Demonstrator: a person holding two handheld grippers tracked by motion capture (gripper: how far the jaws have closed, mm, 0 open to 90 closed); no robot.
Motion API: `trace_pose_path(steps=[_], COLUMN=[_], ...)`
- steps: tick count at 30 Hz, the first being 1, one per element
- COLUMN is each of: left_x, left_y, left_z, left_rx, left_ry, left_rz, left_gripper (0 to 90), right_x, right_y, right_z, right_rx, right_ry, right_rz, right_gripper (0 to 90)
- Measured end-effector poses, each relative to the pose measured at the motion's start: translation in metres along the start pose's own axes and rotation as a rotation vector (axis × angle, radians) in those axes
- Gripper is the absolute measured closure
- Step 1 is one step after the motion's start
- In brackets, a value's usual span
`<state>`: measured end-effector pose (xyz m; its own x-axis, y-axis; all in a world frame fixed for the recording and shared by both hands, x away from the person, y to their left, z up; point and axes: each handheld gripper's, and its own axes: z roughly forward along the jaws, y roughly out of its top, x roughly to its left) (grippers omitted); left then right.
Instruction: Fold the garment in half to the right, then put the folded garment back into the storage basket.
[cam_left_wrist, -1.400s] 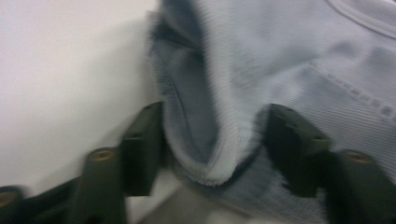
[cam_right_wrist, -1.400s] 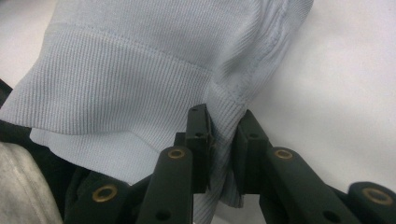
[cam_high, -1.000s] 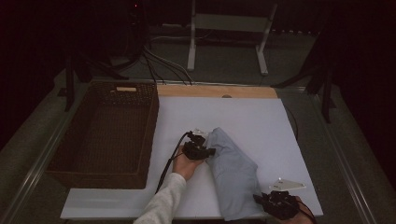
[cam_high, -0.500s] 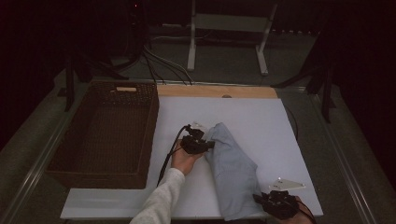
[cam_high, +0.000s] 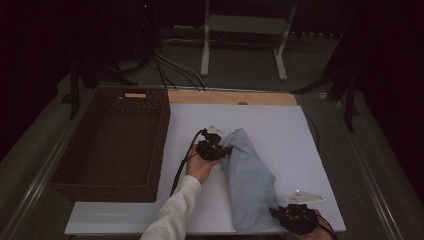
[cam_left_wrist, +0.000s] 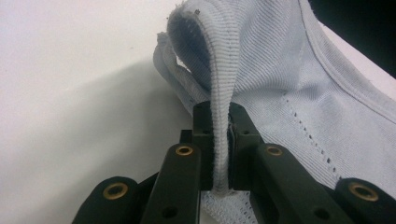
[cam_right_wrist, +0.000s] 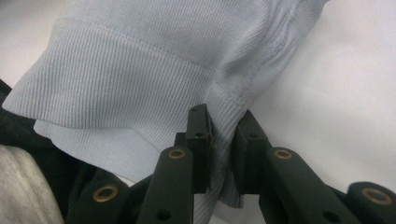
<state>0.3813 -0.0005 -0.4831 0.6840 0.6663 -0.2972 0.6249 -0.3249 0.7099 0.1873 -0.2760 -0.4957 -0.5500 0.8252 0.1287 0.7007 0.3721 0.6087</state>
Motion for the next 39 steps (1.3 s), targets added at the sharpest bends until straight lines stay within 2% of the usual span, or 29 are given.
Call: trace_pose_path(steps=[7,9,10,13,17,18,20,21,25,27,29,32,33,35,38,39], left_x=[0.005,0.006,0.008,0.010,0.010,0.011,0.011,0.012,0.012,0.013,0.014,0.012,0.011,0.010,0.009,0.009], left_y=[0.000,0.000,-0.001,-0.001,-0.003,-0.005,-0.007,-0.011,-0.019,-0.027,-0.029,-0.035,-0.037,-0.037,-0.037,-0.038], left_z=[0.004,0.004,0.003,-0.001,-0.005,-0.009,-0.010,-0.011,-0.010,-0.006,-0.004,0.005,0.012,0.014,0.018,0.020], left_rx=[0.028,0.029,0.020,-0.001,-0.020,-0.042,-0.053,-0.060,-0.060,-0.050,-0.039,-0.002,0.015,0.021,0.017,0.027], left_ry=[0.000,-0.001,-0.008,-0.009,-0.004,-0.010,-0.002,-0.005,0.008,0.022,0.015,-0.002,-0.034,-0.048,-0.080,-0.118], left_rz=[-0.001,-0.002,-0.016,-0.052,-0.068,-0.089,-0.097,-0.124,-0.148,-0.182,-0.189,-0.193,-0.195,-0.189,-0.187,-0.195], left_gripper=[84.3,82.1,79.6,66.2,48.8,45.4,35.9,33.3,19.7,13.8,8.8,6.8,7.4,9.5,28.2,37.4], right_x=[0.000,0.000,0.000,0.000,0.000,0.000,0.000,0.000,0.000,0.000,0.001,0.001,0.001,0.001,0.001,0.001], right_y=[0.000,0.000,0.000,0.000,0.000,0.000,0.000,0.000,0.000,0.000,0.000,0.000,0.000,0.000,0.000,0.000], right_z=[0.000,0.000,0.000,0.000,0.000,0.000,0.000,0.000,0.000,0.000,0.000,0.000,0.000,0.000,0.000,0.000], right_rx=[0.000,-0.002,-0.001,0.000,0.003,0.003,0.003,0.001,0.002,0.001,0.001,0.003,0.003,0.002,0.003,0.003], right_ry=[0.000,0.000,0.001,0.001,0.001,0.002,0.002,0.002,0.001,0.001,0.000,0.000,0.000,0.000,0.001,0.001], right_rz=[0.000,0.001,0.002,0.000,-0.003,-0.001,-0.002,-0.001,-0.004,-0.002,-0.005,-0.005,-0.004,-0.004,-0.004,-0.005], right_gripper=[79.5,79.5,79.5,79.5,79.5,79.5,79.5,79.5,79.5,79.5,79.5,79.5,79.5,79.5,79.5,79.4])
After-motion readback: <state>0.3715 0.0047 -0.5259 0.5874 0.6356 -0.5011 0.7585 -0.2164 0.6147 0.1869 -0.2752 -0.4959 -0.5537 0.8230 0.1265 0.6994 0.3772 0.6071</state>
